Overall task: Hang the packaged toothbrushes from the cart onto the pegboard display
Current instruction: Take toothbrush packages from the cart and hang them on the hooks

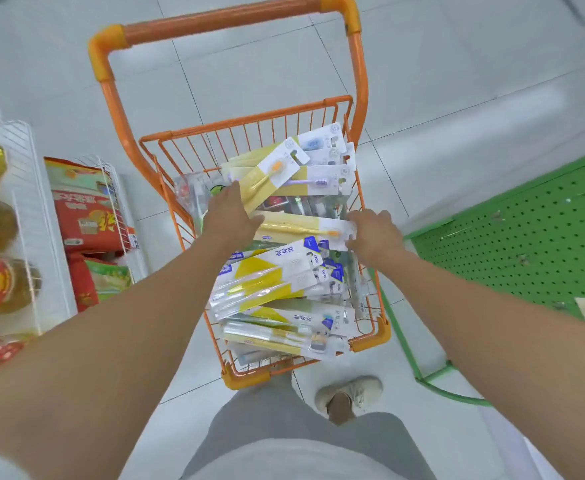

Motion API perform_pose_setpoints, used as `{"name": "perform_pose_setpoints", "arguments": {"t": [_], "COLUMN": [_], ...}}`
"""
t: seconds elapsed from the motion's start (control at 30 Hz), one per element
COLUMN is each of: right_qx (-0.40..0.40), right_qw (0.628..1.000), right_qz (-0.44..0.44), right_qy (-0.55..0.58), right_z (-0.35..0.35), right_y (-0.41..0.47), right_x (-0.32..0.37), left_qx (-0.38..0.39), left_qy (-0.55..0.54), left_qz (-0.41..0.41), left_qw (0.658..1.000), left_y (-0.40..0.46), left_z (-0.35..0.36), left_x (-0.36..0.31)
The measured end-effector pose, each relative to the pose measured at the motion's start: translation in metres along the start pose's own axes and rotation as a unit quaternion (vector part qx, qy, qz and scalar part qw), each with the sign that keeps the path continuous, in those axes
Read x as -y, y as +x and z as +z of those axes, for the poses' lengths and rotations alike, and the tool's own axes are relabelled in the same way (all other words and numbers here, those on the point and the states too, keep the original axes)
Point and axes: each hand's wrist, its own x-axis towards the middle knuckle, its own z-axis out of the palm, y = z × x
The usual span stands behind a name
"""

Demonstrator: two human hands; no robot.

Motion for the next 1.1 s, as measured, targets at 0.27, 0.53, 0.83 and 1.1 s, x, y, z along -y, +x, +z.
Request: {"name": "perform_pose_setpoints", "arguments": {"t": [0.27, 0.53, 0.83, 1.1], "right_qx": [-0.074, -0.070, -0.219, -0.356], "right_qw": [0.974, 0.787, 0.738, 0.649], "right_qz": [0.019, 0.072, 0.036, 0.093], "right_qy": [0.211, 0.609, 0.637, 0.666], "right_z": [-0.026, -0.061, -0.110, -0.130], "right_y": [-0.008, -0.051, -0.134, -0.226], "right_x": [-0.005, 0.004, -0.023, -0.107], "left_qx": [-0.052, -0.049, 0.130, 0.279], "left_qy": [0.003, -0.021, -0.230, -0.187], "left_qz": [0.028, 0.047, 0.202, 0.290], "left_qw": [0.998, 0.997, 0.943, 0.896], "left_y": [0.030, 0.024, -0.061, -0.133], "left_z": [0.006, -0.006, -0.050, 0.010], "left_x": [0.011, -0.005, -0.105, -0.234]}}
